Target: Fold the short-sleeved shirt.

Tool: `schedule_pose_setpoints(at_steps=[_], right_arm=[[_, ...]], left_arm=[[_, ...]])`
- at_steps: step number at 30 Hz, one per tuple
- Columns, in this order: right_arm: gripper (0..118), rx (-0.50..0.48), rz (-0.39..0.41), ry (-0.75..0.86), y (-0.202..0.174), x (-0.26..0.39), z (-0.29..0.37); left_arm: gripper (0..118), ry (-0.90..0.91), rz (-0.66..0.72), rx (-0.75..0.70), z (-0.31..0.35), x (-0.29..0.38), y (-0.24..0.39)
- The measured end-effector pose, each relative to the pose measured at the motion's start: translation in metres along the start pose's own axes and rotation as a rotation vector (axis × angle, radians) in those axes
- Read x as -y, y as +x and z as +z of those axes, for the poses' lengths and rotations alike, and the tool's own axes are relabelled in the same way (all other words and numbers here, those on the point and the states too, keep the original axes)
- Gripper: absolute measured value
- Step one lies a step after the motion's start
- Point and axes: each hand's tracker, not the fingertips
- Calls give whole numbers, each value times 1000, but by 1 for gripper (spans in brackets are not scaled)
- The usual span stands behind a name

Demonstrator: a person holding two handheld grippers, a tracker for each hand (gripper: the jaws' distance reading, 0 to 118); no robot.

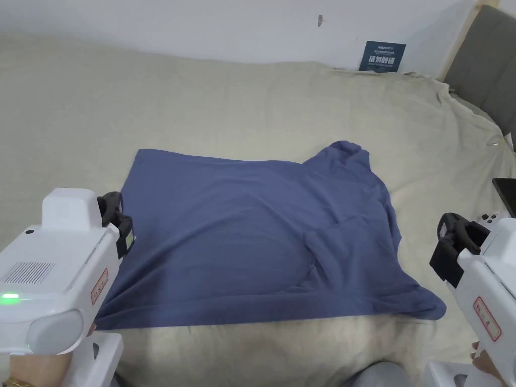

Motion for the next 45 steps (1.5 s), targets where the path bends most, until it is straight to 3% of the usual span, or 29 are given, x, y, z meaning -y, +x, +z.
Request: schedule_pose_setpoints(at_steps=[10,16,17,19,21,23,35,36,37,39,42,44,45], right_arm=[[0,-3,-43,-82,9,1,-12],[3,-21,-67,-427,35,-5,-60],[13,-18,-72,-465,40,-2,-68],[58,-30,-75,-539,46,4,-80],[88,-33,-81,-608,51,14,-91],[89,-25,-81,-669,54,23,-99],[87,36,-106,-838,60,81,-132],[76,34,-109,-838,58,82,-132],[56,28,-114,-837,57,83,-132],[7,11,-128,-846,57,85,-132],[5,14,-109,-831,52,82,-129],[5,9,-114,-809,52,78,-125],[5,5,-125,-798,52,76,-123]], left_arm=[[0,-14,14,-7,4,4,0],[0,-19,18,-6,3,1,1],[0,-21,24,-6,3,2,1],[0,-26,28,-4,2,2,1],[0,-31,25,-5,2,3,1],[0,-38,18,-6,2,4,1],[0,-91,29,-16,0,12,-2],[0,-95,29,-15,-1,12,-2],[0,-99,28,-17,-1,12,-2],[0,-109,30,-22,-3,13,-4],[2,-137,51,-28,-7,13,-9],[26,-188,81,-24,-10,12,-14],[56,-212,107,-12,-12,12,-18]])
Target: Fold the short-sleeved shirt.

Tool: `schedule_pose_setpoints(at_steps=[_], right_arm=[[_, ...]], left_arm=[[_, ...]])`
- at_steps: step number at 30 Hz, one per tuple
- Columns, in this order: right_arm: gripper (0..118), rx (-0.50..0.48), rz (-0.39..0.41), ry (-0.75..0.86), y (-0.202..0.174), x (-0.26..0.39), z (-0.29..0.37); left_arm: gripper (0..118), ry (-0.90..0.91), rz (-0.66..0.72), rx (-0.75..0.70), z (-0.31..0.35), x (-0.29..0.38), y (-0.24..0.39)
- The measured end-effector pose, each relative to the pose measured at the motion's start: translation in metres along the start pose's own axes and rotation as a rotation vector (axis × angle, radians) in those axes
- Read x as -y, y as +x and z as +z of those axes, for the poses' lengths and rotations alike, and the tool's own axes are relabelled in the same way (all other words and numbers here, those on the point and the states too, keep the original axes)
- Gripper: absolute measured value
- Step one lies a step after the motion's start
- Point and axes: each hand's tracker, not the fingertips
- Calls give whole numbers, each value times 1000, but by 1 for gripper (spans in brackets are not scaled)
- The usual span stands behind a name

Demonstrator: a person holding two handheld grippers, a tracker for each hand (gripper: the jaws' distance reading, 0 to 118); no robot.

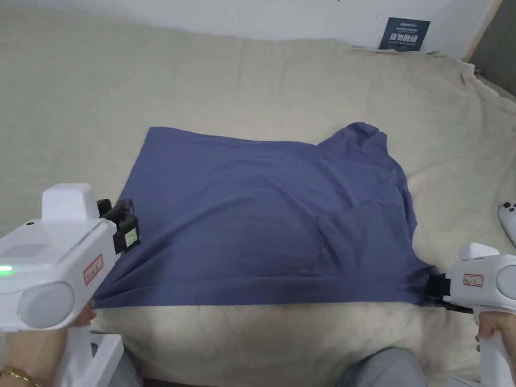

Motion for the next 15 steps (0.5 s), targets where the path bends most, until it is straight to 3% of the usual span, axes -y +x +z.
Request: schedule_pose_setpoints(at_steps=[2,3,4,15], right_arm=[[5,-11,-6,14,3,-1,5],[5,-15,-6,20,3,-2,8],[5,-21,-9,27,4,-2,11],[5,-18,5,31,5,-5,11]], left_arm=[[95,-40,57,21,-2,-3,-11],[109,-49,74,15,-3,-4,-16],[114,-50,73,3,-3,-6,-21],[115,-430,-5,-77,-13,30,-72]])
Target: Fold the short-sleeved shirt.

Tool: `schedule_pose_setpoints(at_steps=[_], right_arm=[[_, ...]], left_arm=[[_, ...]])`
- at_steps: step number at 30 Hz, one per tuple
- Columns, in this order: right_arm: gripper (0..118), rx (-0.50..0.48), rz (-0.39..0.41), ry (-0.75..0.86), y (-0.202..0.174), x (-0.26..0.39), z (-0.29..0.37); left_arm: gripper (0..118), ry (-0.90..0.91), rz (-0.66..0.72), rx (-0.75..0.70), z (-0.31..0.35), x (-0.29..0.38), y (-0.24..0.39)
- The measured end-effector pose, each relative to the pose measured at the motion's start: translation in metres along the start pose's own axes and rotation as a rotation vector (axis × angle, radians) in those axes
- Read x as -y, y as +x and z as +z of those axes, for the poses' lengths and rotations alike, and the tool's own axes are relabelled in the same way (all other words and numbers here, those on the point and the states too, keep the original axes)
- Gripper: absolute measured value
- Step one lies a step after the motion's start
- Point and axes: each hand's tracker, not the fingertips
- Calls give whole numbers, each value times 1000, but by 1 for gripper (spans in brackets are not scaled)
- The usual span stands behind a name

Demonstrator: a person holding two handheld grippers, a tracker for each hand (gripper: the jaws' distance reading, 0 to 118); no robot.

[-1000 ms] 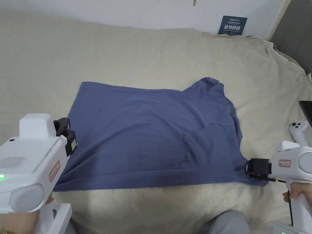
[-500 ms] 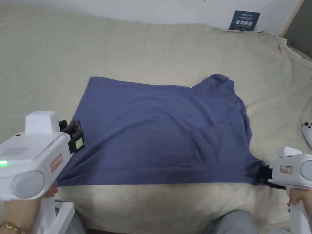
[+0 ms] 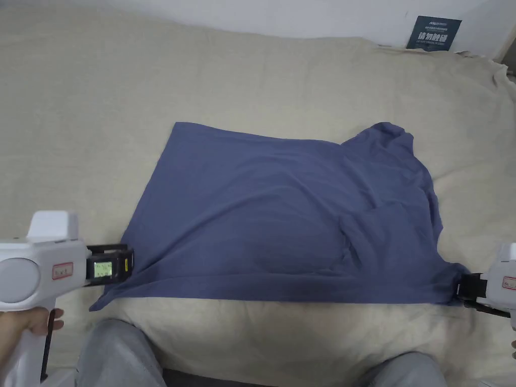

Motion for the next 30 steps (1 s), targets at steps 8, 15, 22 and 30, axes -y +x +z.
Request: schedule_pose_setpoints(at_steps=[8,15,22,30], right_arm=[[5,5,-10,-12,0,3,-4],[5,5,-7,-5,-1,2,-1],[5,-24,-15,5,5,-6,9],[5,-41,-31,60,2,-45,23]], left_arm=[[72,-116,-75,-23,-38,28,12],[0,-126,-63,30,-34,24,21],[0,30,143,155,8,-11,-5],[0,153,161,159,-1,-92,9]])
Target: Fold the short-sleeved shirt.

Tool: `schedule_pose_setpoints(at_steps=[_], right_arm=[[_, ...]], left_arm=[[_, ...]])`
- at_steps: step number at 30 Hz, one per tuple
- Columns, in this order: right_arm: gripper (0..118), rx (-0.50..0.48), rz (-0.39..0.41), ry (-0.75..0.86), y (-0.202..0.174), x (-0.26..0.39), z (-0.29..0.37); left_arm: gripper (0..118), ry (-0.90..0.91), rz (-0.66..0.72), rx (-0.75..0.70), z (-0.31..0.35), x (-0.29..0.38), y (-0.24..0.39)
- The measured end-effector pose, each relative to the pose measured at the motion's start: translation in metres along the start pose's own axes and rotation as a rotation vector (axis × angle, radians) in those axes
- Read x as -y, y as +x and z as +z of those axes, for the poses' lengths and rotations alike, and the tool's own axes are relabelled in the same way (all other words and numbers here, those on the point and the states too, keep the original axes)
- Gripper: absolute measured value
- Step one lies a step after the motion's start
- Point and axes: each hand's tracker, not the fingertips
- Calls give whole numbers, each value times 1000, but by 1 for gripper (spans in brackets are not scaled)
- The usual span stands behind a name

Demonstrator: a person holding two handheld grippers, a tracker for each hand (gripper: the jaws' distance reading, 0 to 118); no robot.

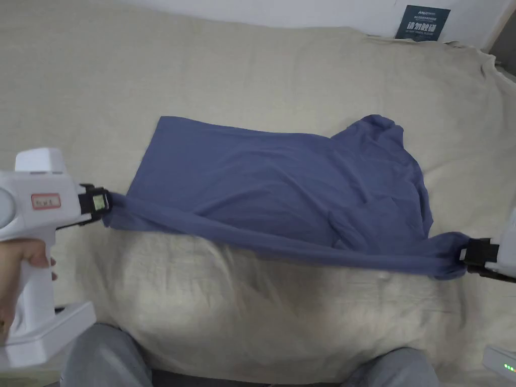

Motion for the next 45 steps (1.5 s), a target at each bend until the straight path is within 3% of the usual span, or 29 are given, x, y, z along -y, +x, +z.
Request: schedule_pose_setpoints(at_steps=[8,16,23,25,27,29,31,32,33,34,38,41,43,45], right_arm=[[5,52,-31,39,-14,-58,-31],[5,106,-116,16,-26,-111,-98],[5,171,-81,-72,-38,-122,-156],[5,178,-65,-85,-40,-119,-163],[7,192,-56,-102,-40,-117,-170],[20,194,-58,-100,-41,-115,-169],[26,207,-36,-94,-44,-116,-163],[48,217,-17,-81,-44,-116,-157],[86,224,-7,-43,-45,-117,-147],[102,225,0,12,-45,-118,-134],[105,159,33,192,-47,-124,-73],[106,121,32,386,-52,-113,-20],[105,94,63,500,-58,-98,13],[105,105,132,592,-66,-77,39]], left_arm=[[0,13,-12,-72,-70,-56,30],[0,-89,-18,-128,-144,-64,28],[0,-157,-21,-180,-198,-62,28],[21,-159,59,-180,-207,-60,23],[59,-143,68,-193,-212,-56,24],[79,-139,16,-250,-212,-58,25],[83,-122,-8,-247,-203,-60,26],[93,-92,-6,-232,-195,-63,26],[101,-57,14,-206,-186,-69,24],[103,-34,29,-185,-177,-74,23],[105,104,44,-153,-127,-92,28],[107,272,-13,-45,-79,-86,36],[118,341,-60,-47,-52,-74,44],[118,386,-107,-76,-34,-59,47]])
